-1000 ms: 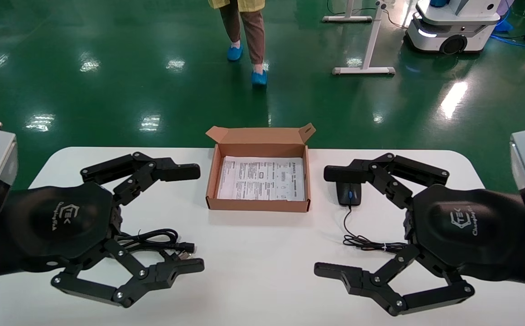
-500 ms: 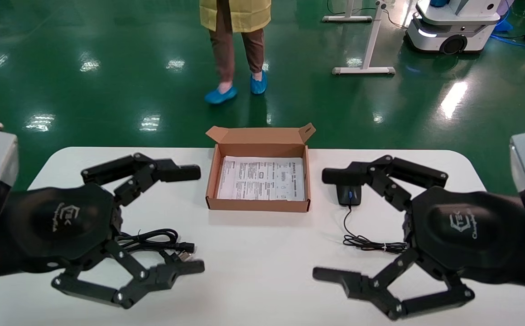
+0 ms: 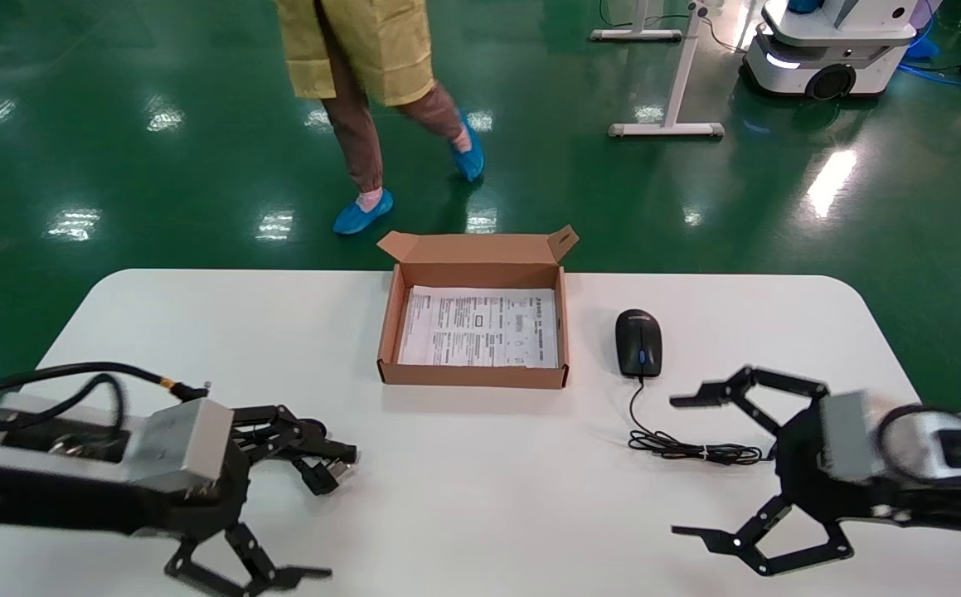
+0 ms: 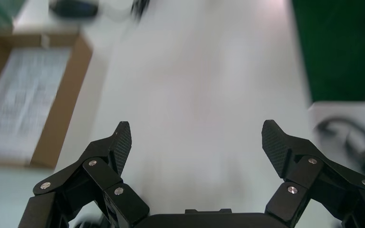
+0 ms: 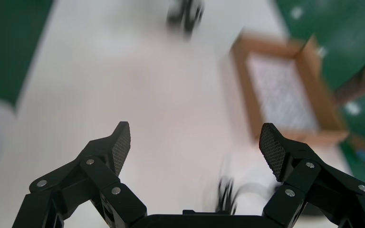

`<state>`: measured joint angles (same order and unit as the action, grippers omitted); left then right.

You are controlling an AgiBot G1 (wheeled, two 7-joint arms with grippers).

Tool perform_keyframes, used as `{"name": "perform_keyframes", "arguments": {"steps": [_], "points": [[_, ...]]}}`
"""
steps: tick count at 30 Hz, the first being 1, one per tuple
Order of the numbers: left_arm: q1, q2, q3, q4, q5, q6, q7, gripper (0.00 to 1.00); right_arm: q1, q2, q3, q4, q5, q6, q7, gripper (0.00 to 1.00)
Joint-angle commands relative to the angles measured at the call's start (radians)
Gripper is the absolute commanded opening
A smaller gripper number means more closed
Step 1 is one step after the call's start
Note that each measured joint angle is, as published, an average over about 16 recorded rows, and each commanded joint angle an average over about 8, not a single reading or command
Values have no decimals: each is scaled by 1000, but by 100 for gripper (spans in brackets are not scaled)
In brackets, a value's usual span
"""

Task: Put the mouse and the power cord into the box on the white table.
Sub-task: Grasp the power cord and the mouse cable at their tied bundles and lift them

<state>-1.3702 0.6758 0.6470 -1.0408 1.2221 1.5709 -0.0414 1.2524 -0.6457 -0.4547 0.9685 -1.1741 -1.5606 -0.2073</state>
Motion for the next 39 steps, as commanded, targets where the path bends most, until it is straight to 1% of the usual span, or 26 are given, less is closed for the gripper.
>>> {"name": "perform_keyframes", "arguments": {"steps": [1,5,9,14,19,25,29,34,39], "points": [[-37,20,38,64,60,-5,36,100,30,-19,-45,-62,-72,-5,-65,100],[-115,79,90,242,177,-23,134,100,111,-98,-103,-220,-195,40,-187,100],[-189,129,123,421,265,-52,234,100,183,-177,-137,-366,-286,115,-280,100],[-256,179,148,610,335,-96,348,100,247,-257,-163,-514,-353,196,-367,100],[-289,219,159,757,360,-121,433,100,299,-307,-177,-639,-386,241,-435,100],[-300,251,159,870,358,-118,502,100,337,-342,-186,-754,-404,256,-488,100],[-306,261,158,918,355,-110,534,100,356,-351,-186,-812,-403,241,-507,100],[-314,269,156,958,353,-99,564,100,374,-354,-189,-861,-406,212,-526,100],[-314,276,154,986,349,-93,583,100,378,-359,-198,-893,-418,210,-548,100]]}}
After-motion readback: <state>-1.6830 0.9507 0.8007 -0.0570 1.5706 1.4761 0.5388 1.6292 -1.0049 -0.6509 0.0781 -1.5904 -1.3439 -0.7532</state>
